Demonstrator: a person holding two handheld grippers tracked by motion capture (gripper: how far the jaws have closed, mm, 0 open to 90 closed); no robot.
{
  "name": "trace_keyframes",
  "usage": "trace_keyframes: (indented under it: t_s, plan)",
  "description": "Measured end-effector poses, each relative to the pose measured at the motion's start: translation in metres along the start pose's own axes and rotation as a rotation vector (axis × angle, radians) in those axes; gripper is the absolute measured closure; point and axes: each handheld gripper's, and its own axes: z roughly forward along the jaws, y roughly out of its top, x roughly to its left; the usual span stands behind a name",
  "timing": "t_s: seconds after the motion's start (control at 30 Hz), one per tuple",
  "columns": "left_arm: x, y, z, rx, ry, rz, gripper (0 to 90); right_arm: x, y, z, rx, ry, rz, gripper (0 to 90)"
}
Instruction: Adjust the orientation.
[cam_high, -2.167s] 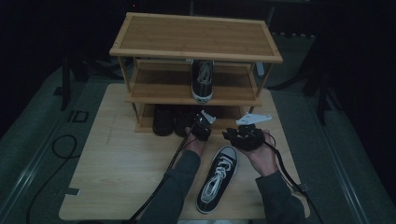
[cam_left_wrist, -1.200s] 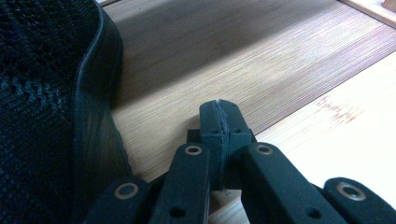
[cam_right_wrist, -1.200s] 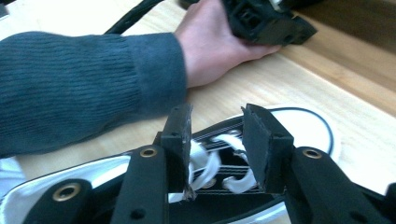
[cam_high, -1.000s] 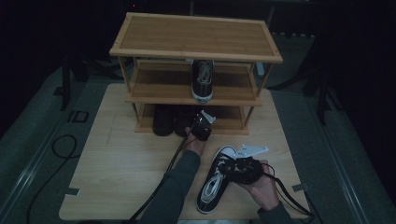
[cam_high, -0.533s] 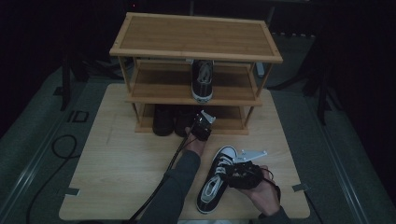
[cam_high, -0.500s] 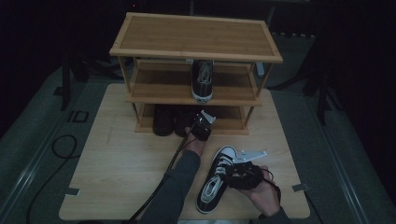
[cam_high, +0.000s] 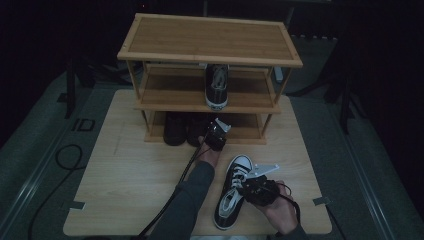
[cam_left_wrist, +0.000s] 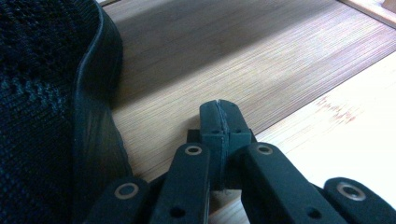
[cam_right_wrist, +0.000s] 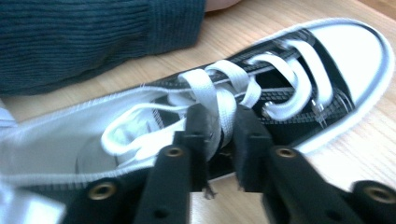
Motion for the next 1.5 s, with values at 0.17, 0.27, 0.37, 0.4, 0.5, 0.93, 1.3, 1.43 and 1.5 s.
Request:
trace_keyframes:
  t_s: [0.17, 0.27, 0.37, 0.4, 0.5, 0.93, 1.3, 1.43, 1.5]
  plan:
    - [0.000, 0.000, 0.000, 0.000, -0.001, -0.002, 90.0, -0.009, 0.003, -0.002, -0.005, -0.040, -0.012, 84.2]
    - [0.000, 0.000, 0.000, 0.000, -0.001, -0.002, 90.0, -0.014, 0.004, -0.005, -0.001, -0.058, -0.015, 84.4]
    - [0.000, 0.000, 0.000, 0.000, -0.001, -0.002, 90.0, -0.019, 0.004, -0.009, -0.003, -0.076, -0.009, 84.7]
    - [0.000, 0.000, 0.000, 0.000, -0.001, -0.001, 90.0, -0.020, 0.004, -0.010, -0.006, -0.089, -0.011, 84.9]
    - [0.000, 0.000, 0.000, 0.001, -0.001, -0.002, 90.0, -0.023, 0.005, -0.016, -0.011, -0.137, -0.020, 85.4]
    - [0.000, 0.000, 0.000, 0.000, -0.001, -0.002, 90.0, -0.053, 0.012, -0.014, -0.032, -0.216, -0.039, 85.8]
    - [0.000, 0.000, 0.000, 0.000, -0.001, 0.000, 90.0, -0.060, 0.006, -0.013, -0.028, -0.154, -0.067, 84.5]
    - [0.000, 0.000, 0.000, 0.000, -0.002, -0.002, 90.0, -0.061, 0.000, -0.014, -0.045, -0.152, -0.056, 76.9]
    - [0.000, 0.000, 0.000, 0.000, -0.002, -0.001, 90.0, -0.061, -0.002, -0.016, -0.055, -0.149, -0.052, 74.6]
